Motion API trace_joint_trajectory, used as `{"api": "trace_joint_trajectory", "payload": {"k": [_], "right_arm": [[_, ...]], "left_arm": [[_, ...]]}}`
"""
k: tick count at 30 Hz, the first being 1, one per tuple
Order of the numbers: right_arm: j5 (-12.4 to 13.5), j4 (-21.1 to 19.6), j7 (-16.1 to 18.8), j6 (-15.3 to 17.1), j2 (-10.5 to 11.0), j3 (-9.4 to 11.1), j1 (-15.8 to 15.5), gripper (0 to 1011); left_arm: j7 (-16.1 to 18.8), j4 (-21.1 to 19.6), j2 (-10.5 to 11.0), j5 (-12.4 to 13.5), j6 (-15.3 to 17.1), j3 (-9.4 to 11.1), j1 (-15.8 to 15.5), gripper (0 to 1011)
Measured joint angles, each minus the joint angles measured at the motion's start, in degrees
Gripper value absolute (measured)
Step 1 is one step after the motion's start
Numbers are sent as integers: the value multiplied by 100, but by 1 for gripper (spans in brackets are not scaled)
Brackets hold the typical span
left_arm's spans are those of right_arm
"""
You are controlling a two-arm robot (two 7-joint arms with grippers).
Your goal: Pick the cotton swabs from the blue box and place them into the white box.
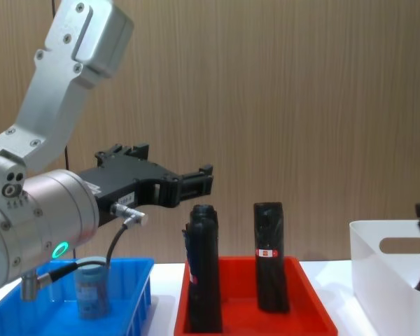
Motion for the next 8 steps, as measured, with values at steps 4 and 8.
{"api": "trace_joint_trajectory", "payload": {"k": [4,8], "right_arm": [[6,28,-3,-6,-2,3,6,1001],[14,48,-4,-8,-4,5,12,1001]], "left_arm": [[0,0,0,0,0,0,0,1004],[0,0,0,0,0,0,0,1004]]}}
